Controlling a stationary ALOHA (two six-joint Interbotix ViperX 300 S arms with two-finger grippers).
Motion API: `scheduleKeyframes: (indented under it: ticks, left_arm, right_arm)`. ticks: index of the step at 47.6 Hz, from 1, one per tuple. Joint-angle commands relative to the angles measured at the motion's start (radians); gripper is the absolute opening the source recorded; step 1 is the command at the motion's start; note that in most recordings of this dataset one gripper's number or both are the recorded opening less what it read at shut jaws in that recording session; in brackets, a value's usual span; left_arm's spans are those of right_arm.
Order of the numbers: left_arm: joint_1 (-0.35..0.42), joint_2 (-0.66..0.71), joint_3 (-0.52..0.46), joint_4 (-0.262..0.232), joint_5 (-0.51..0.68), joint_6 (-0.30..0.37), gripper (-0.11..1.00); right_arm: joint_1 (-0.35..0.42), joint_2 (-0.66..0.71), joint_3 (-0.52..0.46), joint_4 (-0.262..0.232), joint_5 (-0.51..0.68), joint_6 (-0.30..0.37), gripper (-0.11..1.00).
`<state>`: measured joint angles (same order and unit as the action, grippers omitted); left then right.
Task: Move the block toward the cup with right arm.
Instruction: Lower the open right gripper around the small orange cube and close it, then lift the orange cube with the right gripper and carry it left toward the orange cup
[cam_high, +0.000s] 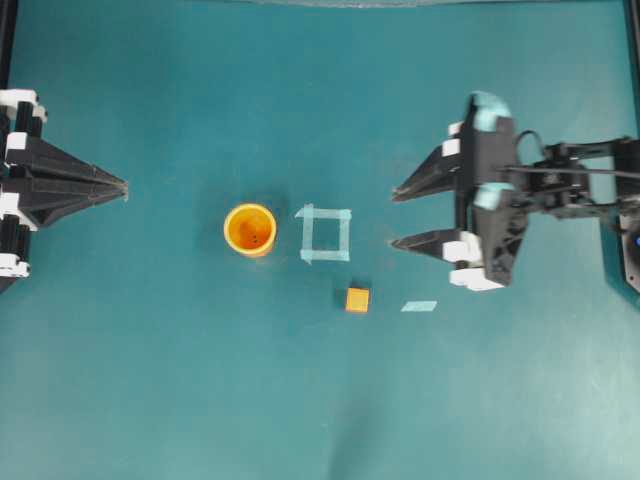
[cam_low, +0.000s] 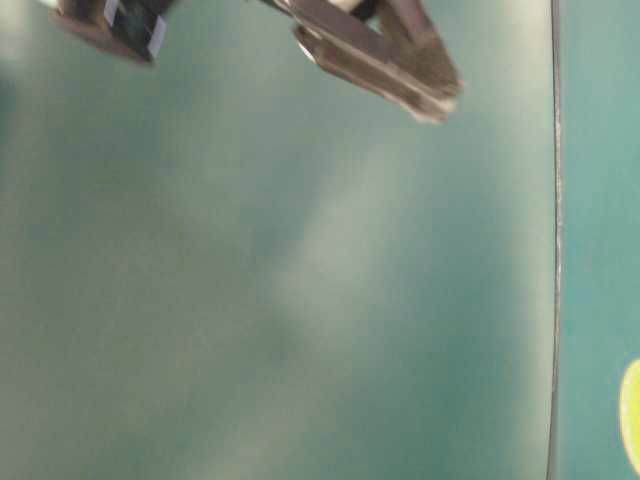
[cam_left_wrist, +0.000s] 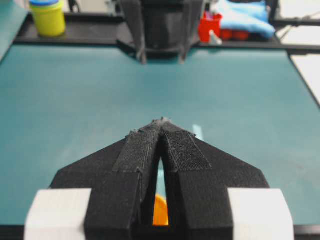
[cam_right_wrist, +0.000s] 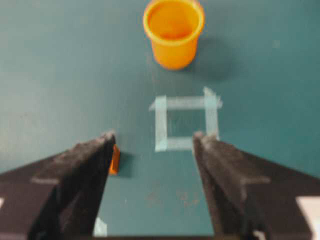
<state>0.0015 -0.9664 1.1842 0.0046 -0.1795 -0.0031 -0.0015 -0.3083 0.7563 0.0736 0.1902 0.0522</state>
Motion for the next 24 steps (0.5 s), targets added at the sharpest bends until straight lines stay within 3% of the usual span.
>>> scheduleKeyframes:
  ticks: [1, 14, 24]
  left_arm:
    - [0.000, 0.009, -0.026, 0.002, -0.006, 0.000, 0.00]
    - [0.002, 0.009, -0.026, 0.002, -0.005, 0.002, 0.00]
    - [0.002, 0.008, -0.028, 0.002, -0.005, 0.002, 0.00]
  right_arm:
    - [0.023, 0.040, -0.064, 0.005, 0.049, 0.020, 0.65]
    - [0.064, 0.172, -0.123, 0.005, 0.095, 0.114, 0.65]
    - [0.075, 0.232, -0.129, 0.005, 0.089, 0.146, 0.65]
